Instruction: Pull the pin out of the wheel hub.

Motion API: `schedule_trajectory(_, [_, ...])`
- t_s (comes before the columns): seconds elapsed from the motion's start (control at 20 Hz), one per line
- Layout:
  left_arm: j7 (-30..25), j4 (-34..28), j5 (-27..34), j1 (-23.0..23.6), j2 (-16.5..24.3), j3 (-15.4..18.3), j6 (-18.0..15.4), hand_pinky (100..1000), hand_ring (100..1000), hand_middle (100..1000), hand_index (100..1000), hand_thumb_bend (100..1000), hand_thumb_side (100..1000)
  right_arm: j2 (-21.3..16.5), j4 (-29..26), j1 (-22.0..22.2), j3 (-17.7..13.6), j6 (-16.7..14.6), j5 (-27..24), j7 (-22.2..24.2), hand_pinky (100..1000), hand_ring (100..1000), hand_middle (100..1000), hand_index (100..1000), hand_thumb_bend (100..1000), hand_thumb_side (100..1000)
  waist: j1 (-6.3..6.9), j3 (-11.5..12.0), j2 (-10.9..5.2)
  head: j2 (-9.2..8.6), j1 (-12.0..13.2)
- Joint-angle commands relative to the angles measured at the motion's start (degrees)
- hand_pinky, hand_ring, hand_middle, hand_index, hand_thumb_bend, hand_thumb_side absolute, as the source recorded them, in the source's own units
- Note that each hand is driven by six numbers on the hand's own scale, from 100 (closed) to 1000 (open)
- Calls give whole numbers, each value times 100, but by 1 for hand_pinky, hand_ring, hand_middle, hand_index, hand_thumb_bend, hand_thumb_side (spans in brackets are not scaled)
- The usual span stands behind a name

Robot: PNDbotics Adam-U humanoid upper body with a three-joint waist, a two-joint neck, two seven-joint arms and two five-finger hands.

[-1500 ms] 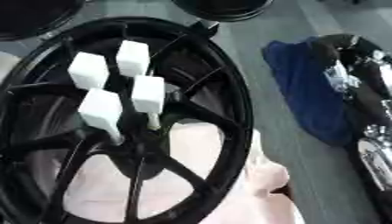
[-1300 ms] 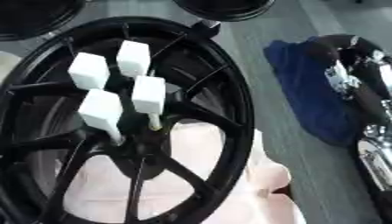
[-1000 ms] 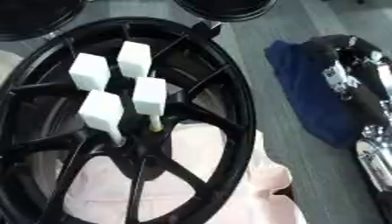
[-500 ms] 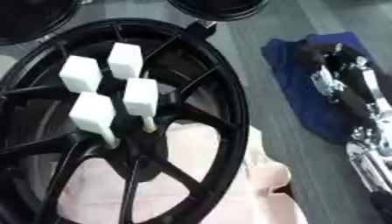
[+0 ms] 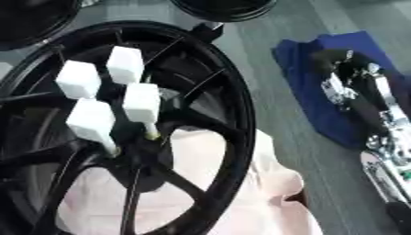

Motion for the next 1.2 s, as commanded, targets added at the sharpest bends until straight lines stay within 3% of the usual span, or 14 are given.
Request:
schedule_trajectory(0.05, [-509, -77, 236, -348, 372, -41, -31, 897, 850, 814, 878, 317, 717, -196, -104, -6, -17, 22, 55, 12, 807, 691, 642, 610, 361, 454, -5, -20, -155, -73, 35])
schedule_trajectory(0.25, [-738, -77, 685, -954, 426, -285, 132, 895, 844, 808, 875, 309, 704, -222, -104, -10, 5, 26, 52, 40, 806, 691, 641, 610, 361, 454, 0, -80, -177, -74, 94])
schedule_trajectory(0.5, [-971, -77, 818, -1787, 296, -755, 524, 892, 840, 803, 872, 324, 697, -248, -104, -32, 39, 38, 26, 87, 806, 691, 641, 609, 359, 456, 9, -166, -208, -83, 199])
schedule_trajectory(1.2, [-799, 139, 632, -3060, -459, -1609, 2149, 887, 810, 751, 859, 443, 603, -236, -104, -47, 83, 93, -13, 140, 805, 689, 640, 608, 357, 459, 25, -250, -240, -100, 339])
